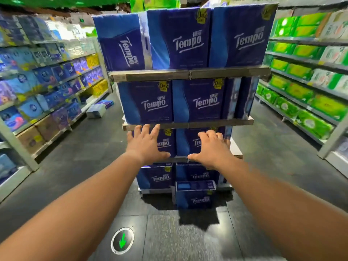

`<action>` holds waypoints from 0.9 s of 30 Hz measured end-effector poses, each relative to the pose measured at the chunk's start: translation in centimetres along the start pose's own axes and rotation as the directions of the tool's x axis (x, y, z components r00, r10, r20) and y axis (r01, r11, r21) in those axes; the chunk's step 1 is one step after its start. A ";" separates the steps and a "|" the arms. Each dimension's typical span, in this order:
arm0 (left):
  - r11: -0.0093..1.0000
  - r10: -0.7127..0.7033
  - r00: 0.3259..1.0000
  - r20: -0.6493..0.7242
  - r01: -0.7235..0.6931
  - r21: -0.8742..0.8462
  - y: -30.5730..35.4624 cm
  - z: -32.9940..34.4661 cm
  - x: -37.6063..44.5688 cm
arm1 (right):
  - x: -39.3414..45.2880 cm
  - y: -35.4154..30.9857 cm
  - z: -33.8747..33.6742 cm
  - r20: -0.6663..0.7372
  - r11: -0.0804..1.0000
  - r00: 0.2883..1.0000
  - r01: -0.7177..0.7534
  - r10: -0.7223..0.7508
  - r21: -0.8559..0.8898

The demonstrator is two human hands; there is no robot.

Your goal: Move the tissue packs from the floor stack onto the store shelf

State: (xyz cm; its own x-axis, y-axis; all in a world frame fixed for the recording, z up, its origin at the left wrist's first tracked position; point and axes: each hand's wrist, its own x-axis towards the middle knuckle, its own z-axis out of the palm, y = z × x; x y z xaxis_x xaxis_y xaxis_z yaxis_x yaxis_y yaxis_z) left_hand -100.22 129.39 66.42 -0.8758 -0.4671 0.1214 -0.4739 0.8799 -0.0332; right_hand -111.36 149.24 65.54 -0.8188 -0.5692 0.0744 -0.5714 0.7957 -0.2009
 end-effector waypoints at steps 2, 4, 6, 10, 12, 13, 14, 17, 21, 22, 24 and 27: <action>0.999 0.012 0.999 0.031 -0.010 -0.050 1.2 2.2 -2.4 | -2.6 1.0 2.3 0.046 1.000 0.998 -0.030 0.030 0.001; 0.997 0.031 0.994 0.102 -0.024 -0.071 2.0 4.8 -4.6 | -5.1 1.8 4.9 0.103 0.999 0.993 -0.051 0.051 -0.003; 0.997 0.054 0.982 0.179 -0.043 -0.067 2.6 7.4 -6.6 | -7.4 2.3 7.3 0.163 0.998 0.984 -0.067 0.069 -0.017; 0.995 0.090 0.964 0.252 -0.078 -0.057 3.5 10.2 -9.0 | -10.3 2.9 9.8 0.224 0.995 0.970 -0.087 0.097 -0.057; 0.994 0.108 0.955 0.275 -0.098 -0.049 3.7 10.6 -9.6 | -11.2 3.0 10.3 0.227 0.993 0.968 -0.097 0.109 -0.065; 0.993 0.114 0.955 0.275 -0.103 -0.055 3.7 10.7 -9.6 | -11.5 3.0 10.3 0.221 0.993 0.969 -0.102 0.114 -0.064; 0.992 0.119 0.955 0.270 -0.107 -0.061 3.7 10.7 -9.5 | -11.7 3.1 10.3 0.213 0.992 0.970 -0.107 0.118 -0.064; 0.988 0.150 0.953 0.264 -0.138 -0.064 3.8 11.1 -9.3 | -12.2 3.7 10.1 0.200 0.990 0.971 -0.120 0.132 -0.069; 0.980 0.199 0.943 0.266 -0.191 -0.054 4.2 11.7 -9.3 | -12.5 4.9 10.1 0.199 0.985 0.966 -0.154 0.166 -0.077; 0.980 0.200 0.942 0.269 -0.190 -0.063 4.2 12.0 -9.3 | -12.5 5.2 10.2 0.199 0.984 0.964 -0.162 0.174 -0.076; 0.981 0.195 0.940 0.280 -0.180 -0.078 4.0 12.5 -9.0 | -12.3 5.7 10.3 0.201 0.981 0.962 -0.174 0.187 -0.082; 0.983 0.181 0.936 0.302 -0.161 -0.089 3.4 13.6 -8.2 | -11.8 6.2 10.7 0.207 0.976 0.955 -0.199 0.214 -0.088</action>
State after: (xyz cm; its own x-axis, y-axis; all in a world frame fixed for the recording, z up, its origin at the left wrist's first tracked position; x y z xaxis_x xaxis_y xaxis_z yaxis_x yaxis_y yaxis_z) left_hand -95.87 135.05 51.86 -0.9330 -0.3042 -0.1922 -0.3165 0.9479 0.0362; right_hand -104.66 158.72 52.93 -0.8925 -0.4162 -0.1737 -0.3993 0.9083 -0.1246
